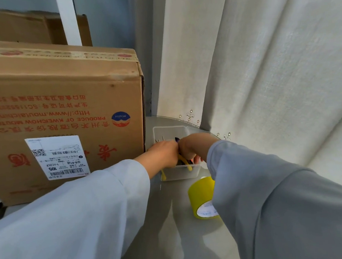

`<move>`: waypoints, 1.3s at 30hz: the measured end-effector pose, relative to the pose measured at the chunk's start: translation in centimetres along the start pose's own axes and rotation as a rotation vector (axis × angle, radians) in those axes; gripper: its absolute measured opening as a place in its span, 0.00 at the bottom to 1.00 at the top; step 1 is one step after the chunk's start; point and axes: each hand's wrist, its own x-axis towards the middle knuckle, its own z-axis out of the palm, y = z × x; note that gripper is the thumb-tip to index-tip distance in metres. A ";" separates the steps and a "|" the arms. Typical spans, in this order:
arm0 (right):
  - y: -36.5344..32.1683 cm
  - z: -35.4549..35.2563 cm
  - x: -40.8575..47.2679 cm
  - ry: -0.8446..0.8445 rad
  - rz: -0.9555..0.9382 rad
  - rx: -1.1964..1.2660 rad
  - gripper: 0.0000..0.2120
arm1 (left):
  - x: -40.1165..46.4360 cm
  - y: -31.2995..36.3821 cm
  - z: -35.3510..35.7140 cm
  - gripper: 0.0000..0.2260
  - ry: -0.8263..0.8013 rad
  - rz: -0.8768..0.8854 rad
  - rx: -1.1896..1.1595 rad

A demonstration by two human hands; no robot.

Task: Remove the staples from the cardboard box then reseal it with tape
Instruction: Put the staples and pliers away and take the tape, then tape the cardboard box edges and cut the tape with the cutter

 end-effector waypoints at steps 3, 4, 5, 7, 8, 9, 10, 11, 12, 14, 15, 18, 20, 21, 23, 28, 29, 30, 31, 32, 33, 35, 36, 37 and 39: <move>-0.1 0.0 -0.4 0.014 0.009 0.044 0.13 | -0.8 0.0 0.0 0.12 0.000 0.009 0.001; -0.2 -0.1 -0.7 0.016 0.012 0.058 0.13 | -1.1 0.0 -0.1 0.12 0.004 0.008 0.015; -0.2 -0.1 -0.7 0.017 0.017 0.072 0.13 | -1.3 0.0 -0.1 0.12 0.008 0.007 0.033; -0.4 -0.2 -0.8 0.010 0.014 0.061 0.13 | -1.5 0.0 -0.2 0.12 0.006 0.004 0.057; -0.5 -0.2 -0.9 0.012 0.003 0.045 0.12 | -1.6 0.0 -0.3 0.12 0.001 0.000 0.060; -0.6 -0.1 -0.8 0.024 0.003 0.049 0.09 | -1.7 0.0 -0.4 0.12 -0.001 -0.005 0.057; -0.6 -0.1 -0.7 0.047 0.011 0.076 0.07 | -1.7 0.1 -0.6 0.13 -0.003 -0.009 0.054; -0.4 0.0 -0.7 0.084 0.034 0.131 0.08 | -1.7 0.2 -0.7 0.13 -0.005 -0.009 0.049; -0.1 -0.1 -0.7 0.156 0.056 0.192 0.10 | -1.8 0.4 -0.9 0.13 -0.006 -0.008 0.042; 0.8 -0.5 -0.9 0.404 0.111 0.342 0.05 | -1.9 0.9 -1.2 0.15 -0.003 0.012 0.019; 1.3 -0.8 -1.4 0.521 0.144 0.410 0.04 | -1.9 1.1 -1.4 0.15 -0.004 0.028 -0.009; 2.5 -1.6 -3.2 0.609 0.169 0.516 0.09 | -2.3 2.4 -1.8 0.14 -0.036 0.053 -0.156; 2.9 -1.6 -4.7 0.560 0.152 0.520 0.12 | -3.2 3.3 -1.8 0.11 -0.071 0.083 -0.290; 3.2 -1.4 -5.1 0.542 0.151 0.508 0.13 | -3.7 3.6 -1.8 0.10 -0.106 0.094 -0.385; 3.7 -1.0 -5.8 0.522 0.168 0.481 0.12 | -4.9 4.0 -1.5 0.06 -0.159 0.093 -0.524; 4.5 0.9 -8.0 0.429 0.174 0.454 0.11 | -7.4 4.3 0.8 0.16 -0.153 0.095 -0.483; 4.5 1.3 -8.2 0.410 0.174 0.444 0.12 | -7.6 4.3 1.3 0.17 -0.144 0.099 -0.466; 4.6 1.7 -8.6 0.397 0.178 0.444 0.13 | -8.0 4.4 1.7 0.17 -0.137 0.097 -0.458; 4.6 2.0 -8.8 0.388 0.178 0.456 0.14 | -8.2 4.4 2.0 0.17 -0.130 0.095 -0.466; 4.6 2.2 -8.9 0.389 0.174 0.473 0.15 | -8.5 4.4 2.1 0.17 -0.133 0.090 -0.489; 4.6 2.3 -9.1 0.396 0.170 0.493 0.16 | -8.7 4.3 2.1 0.15 -0.141 0.082 -0.526; 4.5 2.4 -9.3 0.415 0.167 0.521 0.16 | -9.3 3.9 1.8 0.11 -0.181 0.044 -0.585; 4.4 2.3 -9.5 0.420 0.162 0.529 0.15 | -9.7 3.6 1.4 0.12 -0.191 0.029 -0.597; 4.2 2.2 -9.7 0.418 0.156 0.541 0.15 | -10.1 3.3 1.1 0.15 -0.191 0.017 -0.600; 3.7 2.0 -10.1 0.412 0.149 0.585 0.13 | -10.8 2.6 0.4 0.16 -0.146 0.009 -0.598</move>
